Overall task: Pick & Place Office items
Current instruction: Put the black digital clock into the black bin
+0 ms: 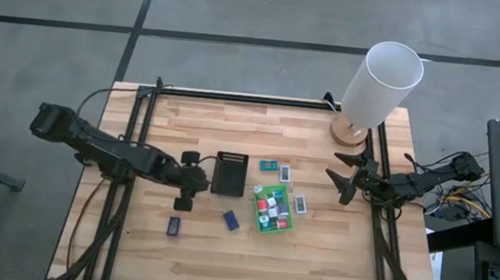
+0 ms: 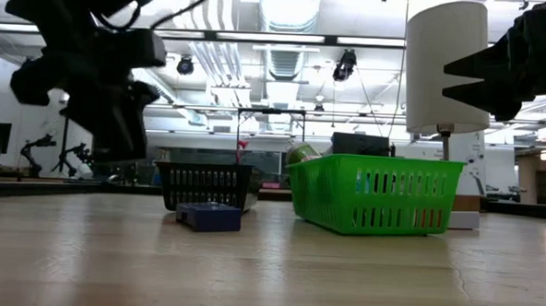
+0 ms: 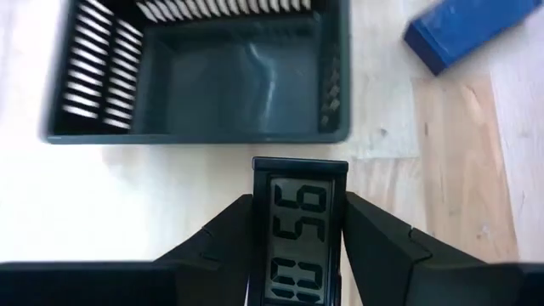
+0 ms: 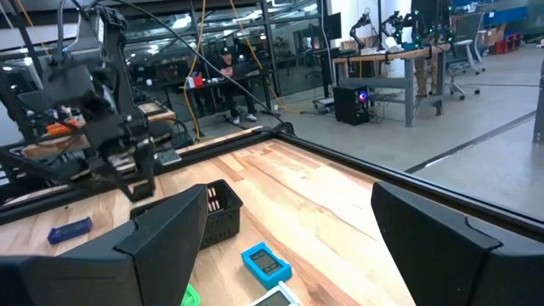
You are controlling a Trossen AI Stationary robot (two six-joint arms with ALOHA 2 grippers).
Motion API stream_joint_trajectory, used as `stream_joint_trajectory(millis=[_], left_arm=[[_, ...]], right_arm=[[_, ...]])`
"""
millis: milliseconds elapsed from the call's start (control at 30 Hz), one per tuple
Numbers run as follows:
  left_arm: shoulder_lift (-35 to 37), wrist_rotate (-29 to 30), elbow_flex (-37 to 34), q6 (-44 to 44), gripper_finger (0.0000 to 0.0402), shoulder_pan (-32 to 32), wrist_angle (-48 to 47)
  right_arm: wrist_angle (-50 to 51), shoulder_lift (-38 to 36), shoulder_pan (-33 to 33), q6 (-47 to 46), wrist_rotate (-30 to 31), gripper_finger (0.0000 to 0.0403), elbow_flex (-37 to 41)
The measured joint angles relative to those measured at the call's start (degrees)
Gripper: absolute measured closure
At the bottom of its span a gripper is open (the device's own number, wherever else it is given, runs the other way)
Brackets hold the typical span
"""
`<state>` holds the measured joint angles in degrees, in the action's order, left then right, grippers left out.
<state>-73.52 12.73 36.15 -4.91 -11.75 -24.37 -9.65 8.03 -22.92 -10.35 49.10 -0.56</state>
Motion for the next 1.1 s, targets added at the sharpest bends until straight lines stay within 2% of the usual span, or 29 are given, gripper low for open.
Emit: stream_joint_trajectory(millis=[300, 467, 800, 1100], left_arm=[[8.27, 7.04, 0.12, -0.02, 0.0242, 0.33, 0.80], [9.47, 7.87, 0.78, -0.04, 0.0243, 1.90, 1.73], [6.67, 7.50, 5.15, 0.51, 0.0241, 6.61, 3.16], [-2.16, 4.30, 9.52, 4.36, 0.0240, 9.44, 2.99]], right_arm=[[0.02, -0.02, 0.02, 0.00, 0.00, 0.0076, 0.00], [0.01, -0.02, 0.00, 0.00, 0.01, 0.0076, 0.00], [0.01, -0.02, 0.00, 0.02, 0.02, 0.0076, 0.01], [0.01, 0.04, 0.00, 0.01, 0.00, 0.0076, 0.01]])
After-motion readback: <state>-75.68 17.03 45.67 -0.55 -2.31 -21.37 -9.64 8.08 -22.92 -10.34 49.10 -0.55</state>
